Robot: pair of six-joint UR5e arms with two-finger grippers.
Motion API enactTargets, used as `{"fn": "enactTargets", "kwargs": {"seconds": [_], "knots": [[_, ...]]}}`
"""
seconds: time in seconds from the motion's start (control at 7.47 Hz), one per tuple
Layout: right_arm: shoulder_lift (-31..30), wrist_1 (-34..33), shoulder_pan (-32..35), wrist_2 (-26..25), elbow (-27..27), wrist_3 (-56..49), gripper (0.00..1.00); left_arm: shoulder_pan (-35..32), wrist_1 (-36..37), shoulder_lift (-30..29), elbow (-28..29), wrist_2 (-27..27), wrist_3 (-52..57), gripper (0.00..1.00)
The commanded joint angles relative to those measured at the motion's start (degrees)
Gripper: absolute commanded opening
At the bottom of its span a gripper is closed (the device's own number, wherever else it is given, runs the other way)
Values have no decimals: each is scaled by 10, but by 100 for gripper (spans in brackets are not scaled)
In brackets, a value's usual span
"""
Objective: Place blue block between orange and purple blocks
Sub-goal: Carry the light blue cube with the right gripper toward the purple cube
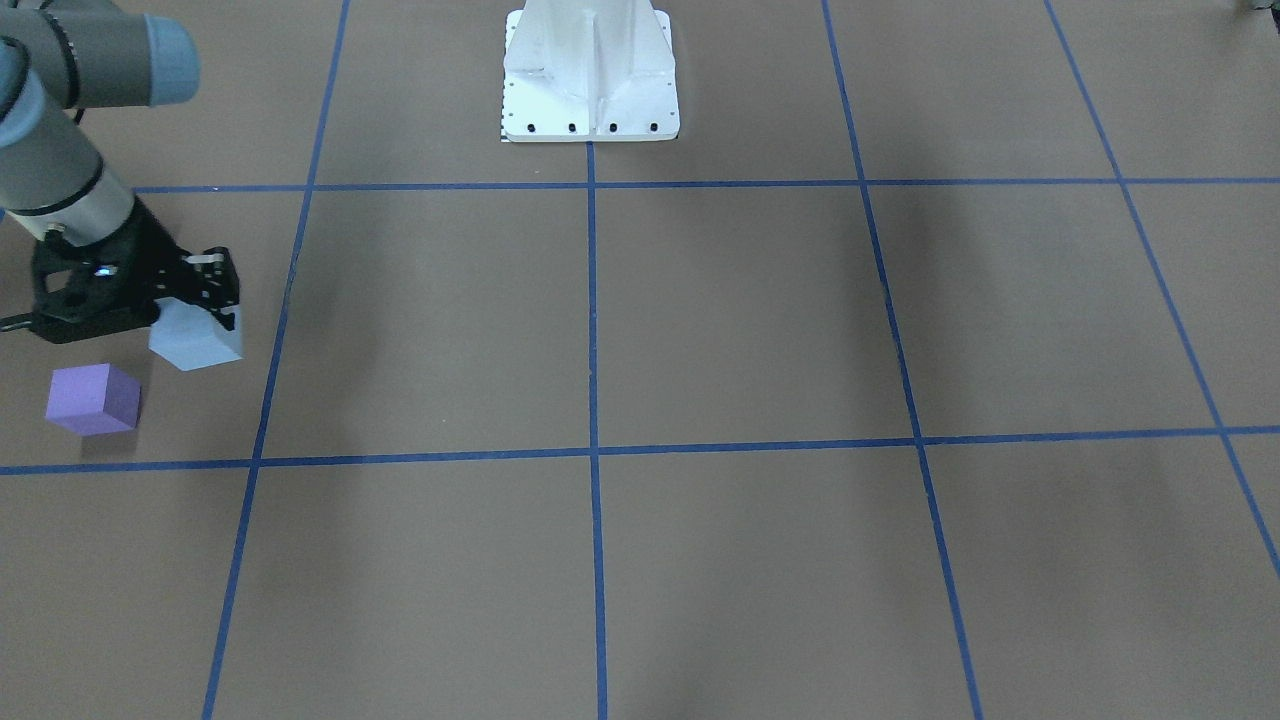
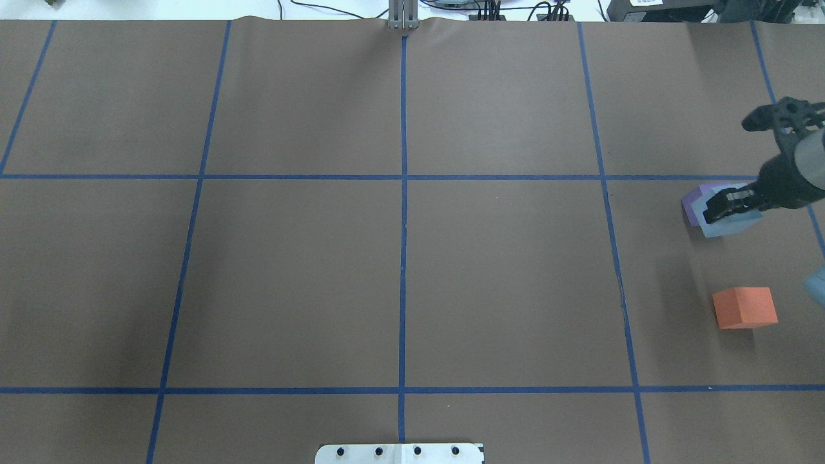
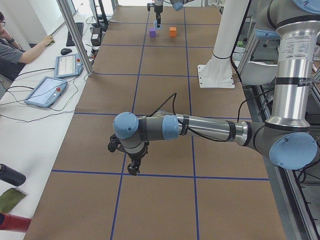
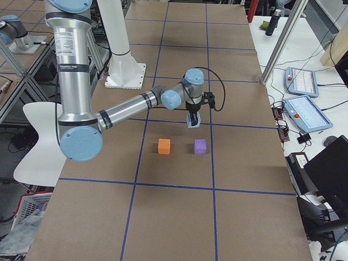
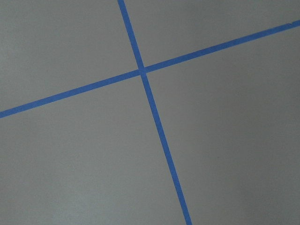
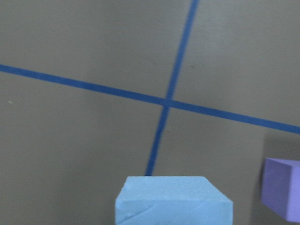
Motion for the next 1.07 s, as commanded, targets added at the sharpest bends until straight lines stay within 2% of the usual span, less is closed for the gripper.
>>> {"fn": "enactTargets", "kwargs": {"seconds": [0.0, 0.13, 0.27, 0.4, 0.67, 0.8, 0.94], "knots": [[-60, 106, 9, -11, -12, 100, 0, 0, 0, 0, -3, 0, -1, 100], [-63, 122, -9, -26, -32, 109, 0, 0, 0, -1, -3, 0, -1, 100], [-63, 148, -48, -73, -47, 135, 0, 0, 1, 0, -9, 0, -1, 100], [-63, 178, -70, -91, -67, 147, 0, 0, 1, 0, -11, 0, -1, 100], [-61, 253, -82, -92, -121, 147, 0, 0, 2, 0, -11, 0, -1, 100], [-59, 256, -82, -88, -125, 143, 4, 0, 1, 0, -12, 0, -1, 100], [-58, 258, -81, -86, -123, 142, 80, 0, 1, 0, -12, 0, -1, 100]]}}
